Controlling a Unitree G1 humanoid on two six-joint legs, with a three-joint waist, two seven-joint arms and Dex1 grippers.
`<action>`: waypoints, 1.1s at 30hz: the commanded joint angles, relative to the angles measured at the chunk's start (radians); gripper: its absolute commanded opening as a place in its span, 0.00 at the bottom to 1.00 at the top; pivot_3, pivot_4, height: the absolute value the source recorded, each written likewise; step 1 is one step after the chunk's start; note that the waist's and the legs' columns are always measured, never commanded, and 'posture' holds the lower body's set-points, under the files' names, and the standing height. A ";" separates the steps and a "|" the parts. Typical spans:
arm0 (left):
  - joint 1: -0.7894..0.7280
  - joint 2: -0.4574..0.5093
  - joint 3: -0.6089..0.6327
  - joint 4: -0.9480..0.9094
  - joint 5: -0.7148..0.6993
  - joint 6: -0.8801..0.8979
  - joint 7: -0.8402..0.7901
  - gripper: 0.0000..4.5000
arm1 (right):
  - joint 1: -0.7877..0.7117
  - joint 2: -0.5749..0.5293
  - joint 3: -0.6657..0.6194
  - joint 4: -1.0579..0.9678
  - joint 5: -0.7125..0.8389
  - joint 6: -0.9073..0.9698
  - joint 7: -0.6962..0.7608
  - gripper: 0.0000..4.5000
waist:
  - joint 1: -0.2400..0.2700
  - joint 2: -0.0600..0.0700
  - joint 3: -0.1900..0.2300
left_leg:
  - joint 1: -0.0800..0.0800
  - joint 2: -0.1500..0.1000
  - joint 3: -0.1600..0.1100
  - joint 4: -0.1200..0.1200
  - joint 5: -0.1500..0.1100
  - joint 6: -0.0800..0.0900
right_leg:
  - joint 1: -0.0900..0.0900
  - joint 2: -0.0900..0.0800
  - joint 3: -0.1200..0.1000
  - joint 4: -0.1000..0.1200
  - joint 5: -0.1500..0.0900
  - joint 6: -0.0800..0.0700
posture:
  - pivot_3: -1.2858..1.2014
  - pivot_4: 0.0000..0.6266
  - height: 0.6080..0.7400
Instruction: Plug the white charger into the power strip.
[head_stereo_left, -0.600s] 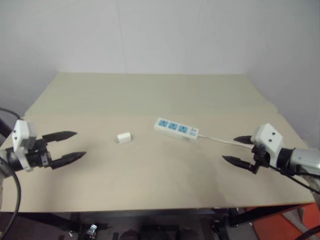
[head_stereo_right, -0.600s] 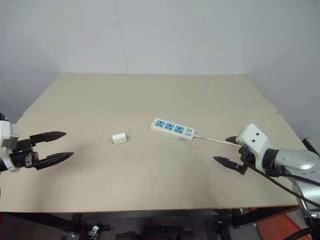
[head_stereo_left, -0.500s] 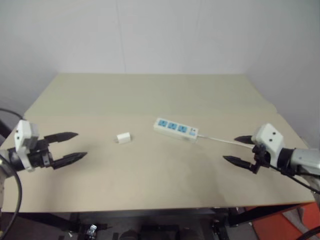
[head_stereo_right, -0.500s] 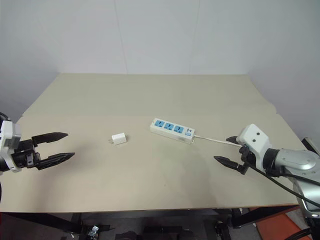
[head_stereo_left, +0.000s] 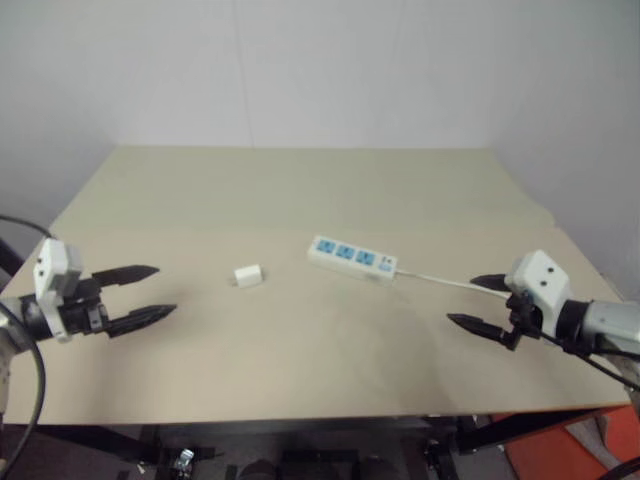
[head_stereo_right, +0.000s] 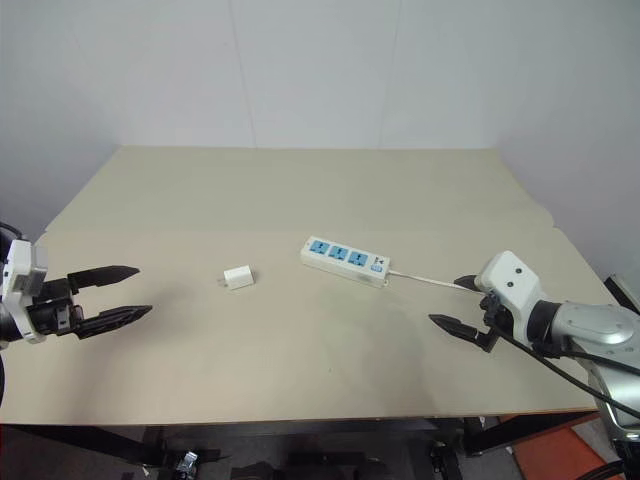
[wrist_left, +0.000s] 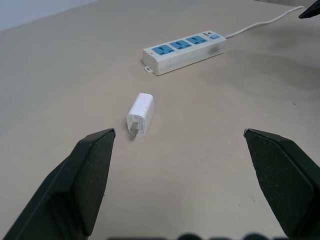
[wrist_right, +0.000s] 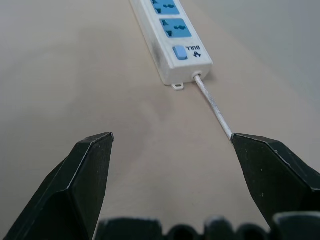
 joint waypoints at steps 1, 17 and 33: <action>-0.048 0.013 -0.018 -0.037 -0.021 0.034 0.032 1.00 | -0.074 0.013 0.000 0.064 0.001 -0.026 -0.003 0.99 | 0.000 0.000 0.000 | 0.000 0.000 0.000 0.000 0.000 0.000 | 0.000 0.000 0.000 0.000 0.000 0.000 | 0.52 0.24 1.00; -0.320 -0.088 -0.269 -0.212 -0.057 0.111 0.083 1.00 | -0.759 0.322 0.300 1.312 -0.332 -0.544 -0.009 0.99 | -0.010 -0.001 -0.001 | -0.001 0.000 0.000 -0.001 0.001 -0.001 | -0.001 0.001 0.001 -0.002 0.000 -0.001 | 0.52 0.24 1.00; -0.304 -0.139 -0.288 -0.201 -0.025 0.045 0.076 1.00 | -0.837 0.364 0.354 1.477 -0.447 -0.627 0.075 0.07 | -0.014 -0.001 -0.001 | 0.001 -0.001 0.000 -0.001 0.002 -0.002 | 0.001 0.000 0.001 0.001 0.000 -0.001 | 0.52 0.24 1.00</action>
